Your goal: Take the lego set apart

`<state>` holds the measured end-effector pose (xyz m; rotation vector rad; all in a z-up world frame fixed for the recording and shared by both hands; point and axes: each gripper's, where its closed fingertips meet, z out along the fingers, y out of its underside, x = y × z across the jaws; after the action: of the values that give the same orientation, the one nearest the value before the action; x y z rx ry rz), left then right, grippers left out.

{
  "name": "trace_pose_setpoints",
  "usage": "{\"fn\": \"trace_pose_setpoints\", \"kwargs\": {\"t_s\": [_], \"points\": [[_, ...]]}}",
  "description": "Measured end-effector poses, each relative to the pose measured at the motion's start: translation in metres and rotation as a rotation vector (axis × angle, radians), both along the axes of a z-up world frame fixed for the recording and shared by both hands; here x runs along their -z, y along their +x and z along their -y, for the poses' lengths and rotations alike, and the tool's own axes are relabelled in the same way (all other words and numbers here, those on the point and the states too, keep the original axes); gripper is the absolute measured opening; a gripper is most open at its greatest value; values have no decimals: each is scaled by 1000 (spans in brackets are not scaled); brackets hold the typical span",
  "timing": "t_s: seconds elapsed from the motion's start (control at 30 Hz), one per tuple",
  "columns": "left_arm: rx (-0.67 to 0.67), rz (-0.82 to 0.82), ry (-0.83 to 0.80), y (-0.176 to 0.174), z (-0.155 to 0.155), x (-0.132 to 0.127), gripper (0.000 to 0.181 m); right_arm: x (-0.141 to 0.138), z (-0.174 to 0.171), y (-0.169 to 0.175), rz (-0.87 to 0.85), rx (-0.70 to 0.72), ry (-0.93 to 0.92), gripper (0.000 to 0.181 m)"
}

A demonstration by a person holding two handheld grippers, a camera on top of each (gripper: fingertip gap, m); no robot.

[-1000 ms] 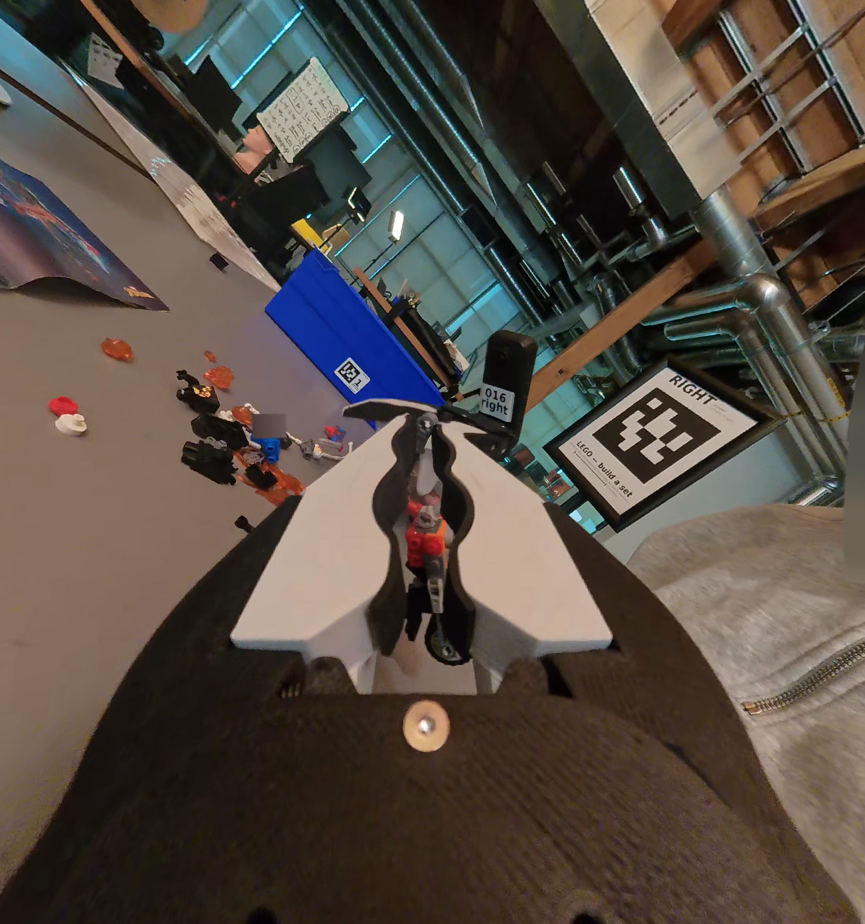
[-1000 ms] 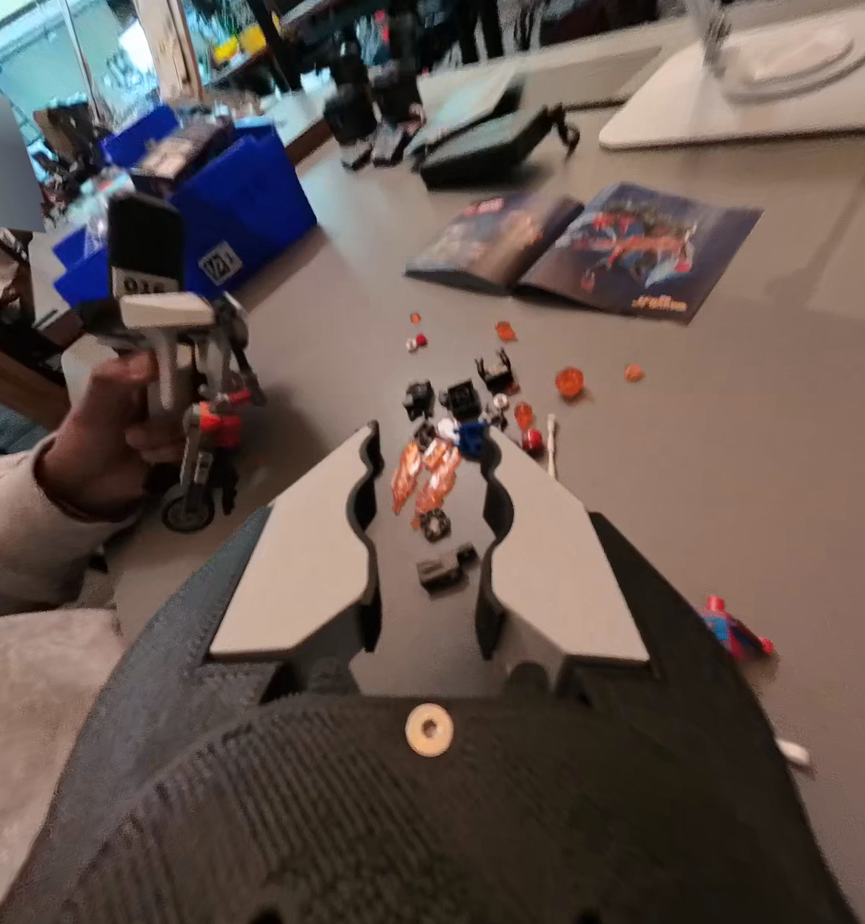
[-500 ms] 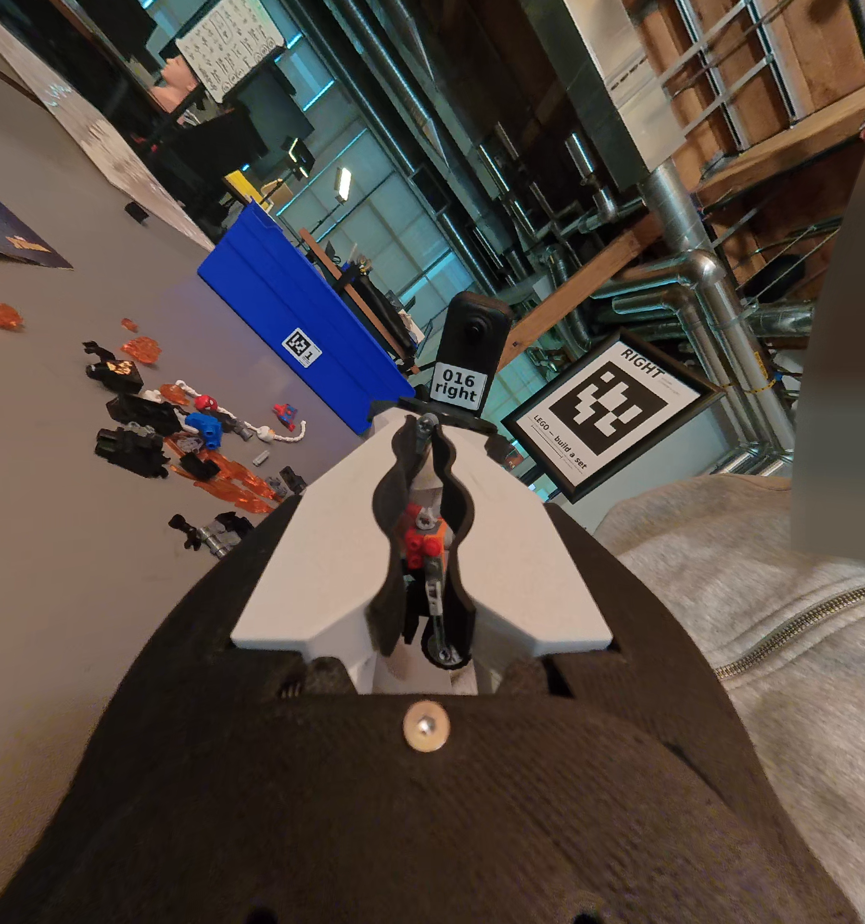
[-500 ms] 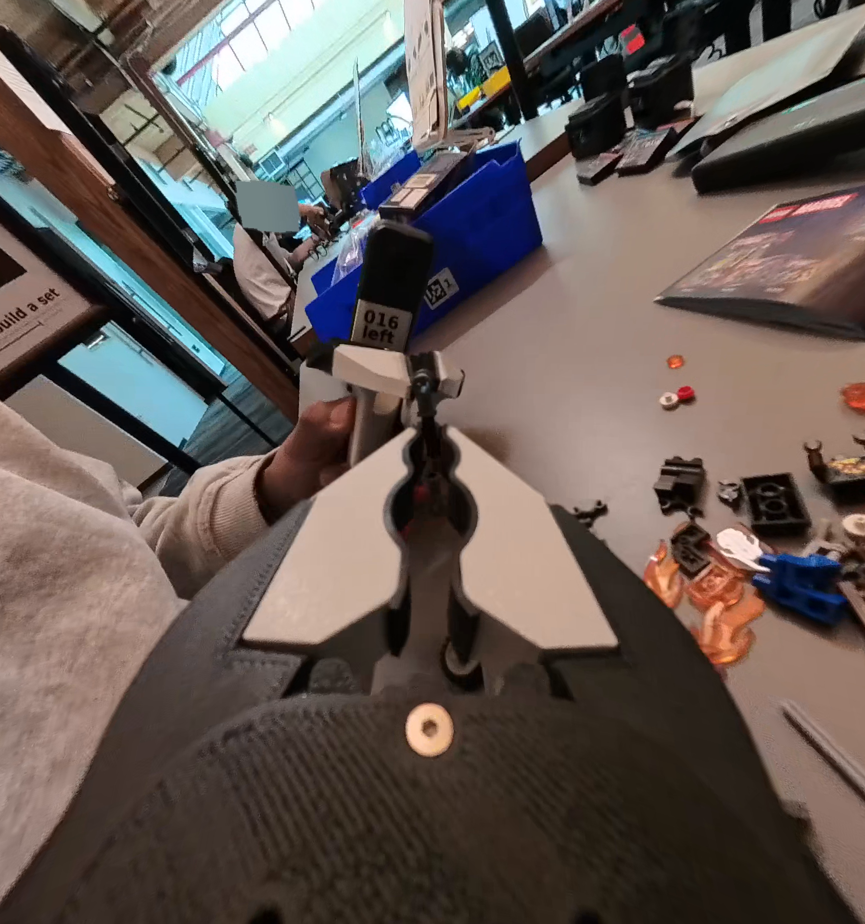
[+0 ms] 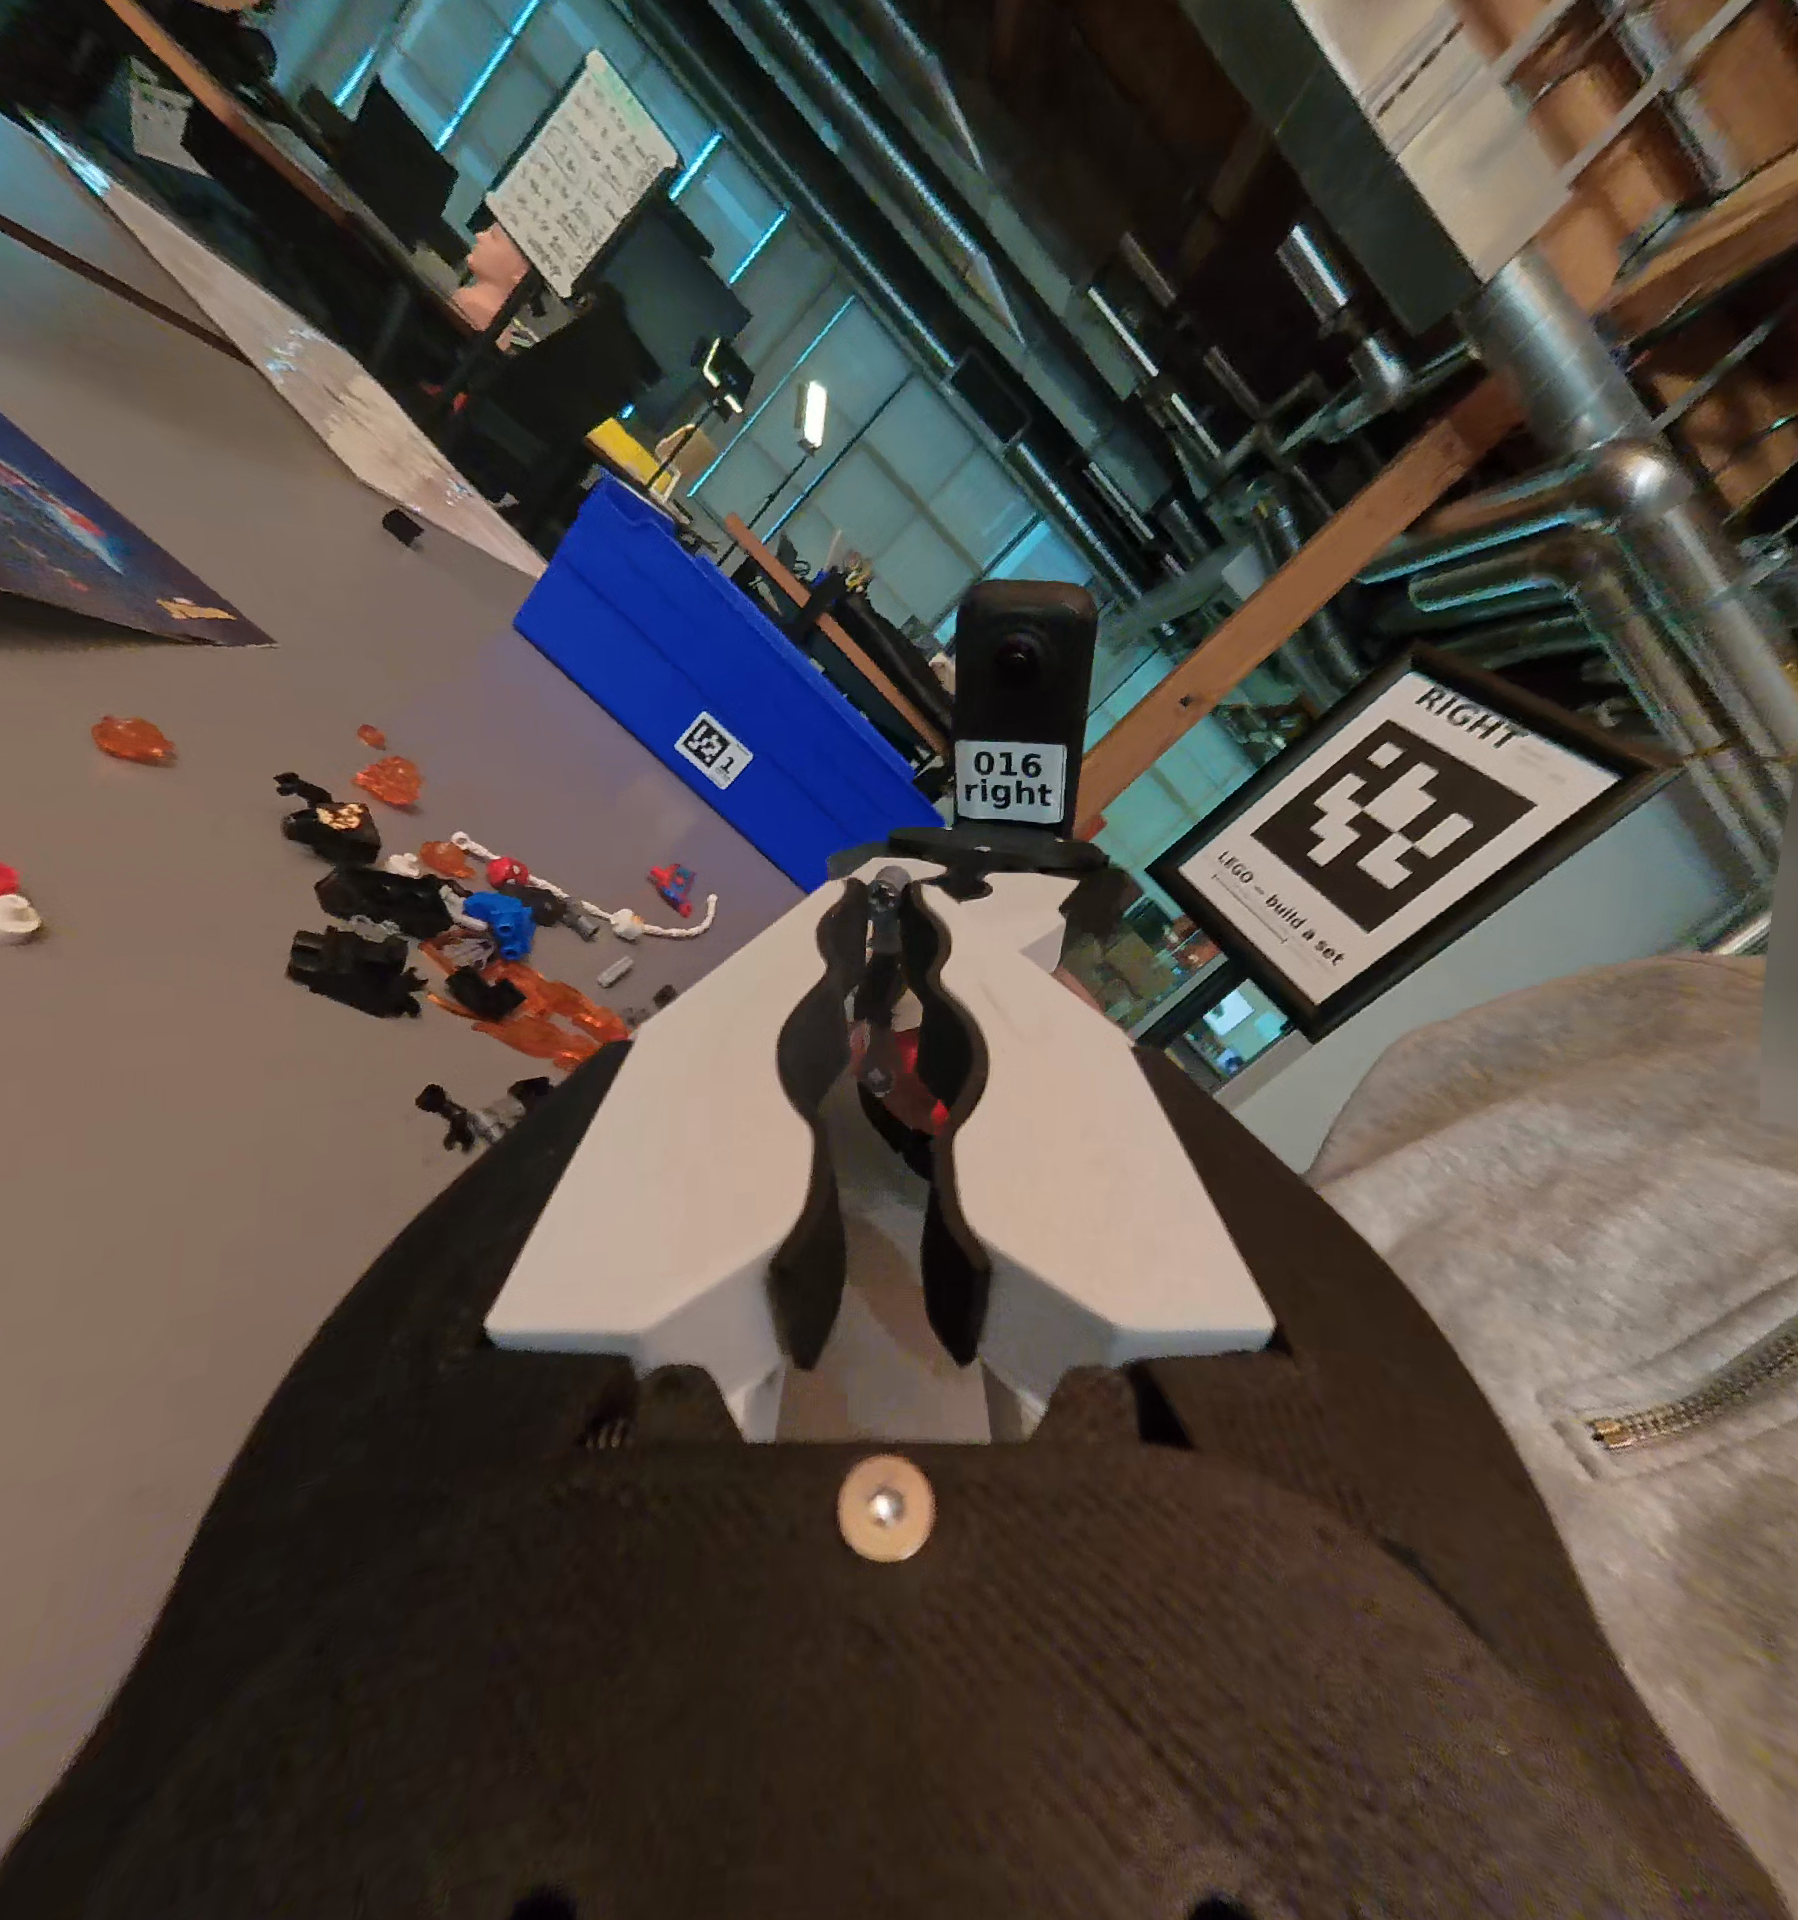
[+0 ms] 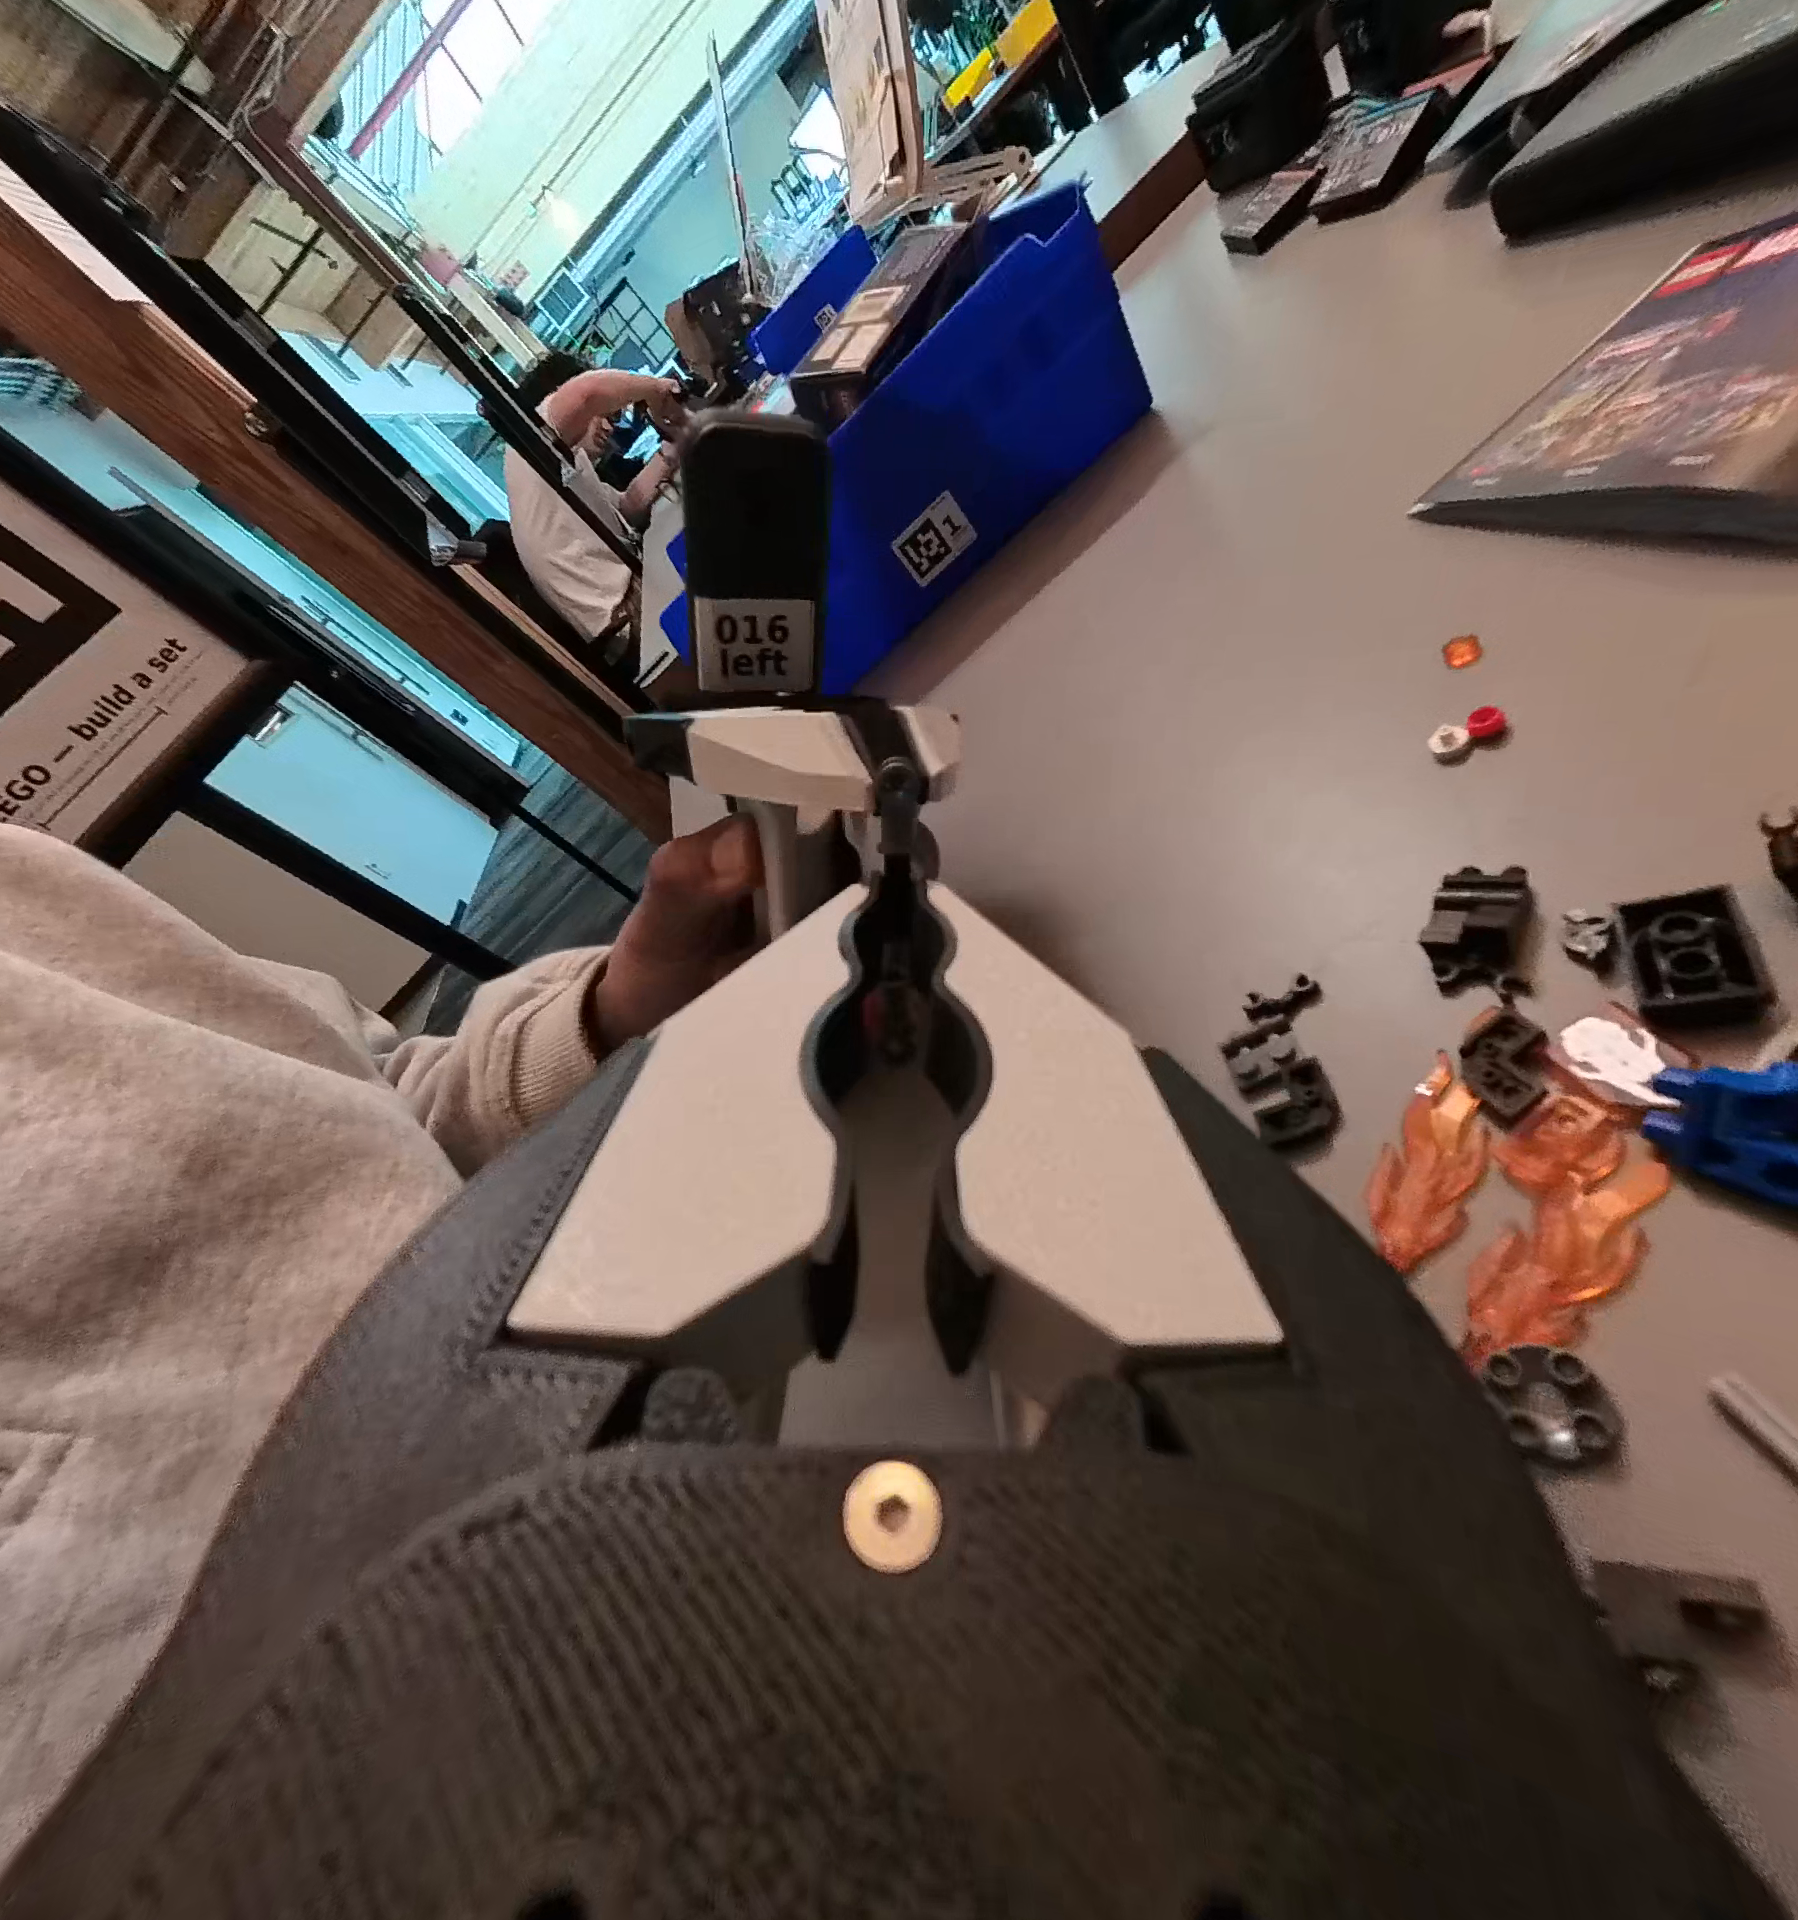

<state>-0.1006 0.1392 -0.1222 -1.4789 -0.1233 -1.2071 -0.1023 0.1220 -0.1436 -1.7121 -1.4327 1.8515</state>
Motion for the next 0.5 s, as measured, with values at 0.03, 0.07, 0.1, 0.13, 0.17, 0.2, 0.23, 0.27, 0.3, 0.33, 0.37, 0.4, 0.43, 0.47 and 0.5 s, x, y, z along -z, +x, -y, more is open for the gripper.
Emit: {"fn": "trace_pose_setpoints", "kwargs": {"t_s": [0.03, 0.07, 0.1, 0.13, 0.17, 0.2, 0.23, 0.27, 0.3, 0.33, 0.37, 0.4, 0.43, 0.47, 0.5], "points": [[-7, 24, 5, -1, 0, -1, 5, 1, 0, 2, 18, -5, 6, 0], [-79, 119, 58, -18, 0, -14, 5, 14, 3, 6, 89, -30, 45, 1], [-131, 220, 104, -43, 4, -28, 4, 29, 4, 11, 161, -36, 101, 3], [-151, 206, 101, -58, 7, -31, 4, 36, 2, 15, 169, -9, 124, 1], [-182, 106, 71, -66, 8, -28, 4, 34, 0, 21, 143, 15, 85, 1], [-190, 16, 29, -67, 8, -22, 4, 28, -3, 27, 114, 29, 9, 1], [-174, -61, -18, -64, 7, -15, 4, 20, -10, 33, 84, 54, -53, 1], [-170, -139, -62, -61, 5, -6, 5, 16, -18, 38, 68, 85, -81, 1], [-159, -201, -104, -55, 2, 3, 5, 16, -26, 44, 69, 113, -79, 1], [-116, -241, -154, -45, -3, 13, 5, 16, -34, 48, 76, 140, -57, 1], [-65, -264, -206, -34, -9, 24, 5, 17, -39, 51, 81, 160, -35, 1], [-15, -287, -257, -23, -14, 36, 5, 18, -43, 54, 87, 170, -22, 1], [32, -312, -300, -11, -20, 48, 5, 19, -45, 55, 92, 174, -17, 1], [68, -340, -336, -1, -24, 59, 5, 20, -47, 56, 95, 181, -16, 1], [99, -370, -367, 8, -28, 67, 5, 21, -50, 57, 96, 190, -15, 1]]}}
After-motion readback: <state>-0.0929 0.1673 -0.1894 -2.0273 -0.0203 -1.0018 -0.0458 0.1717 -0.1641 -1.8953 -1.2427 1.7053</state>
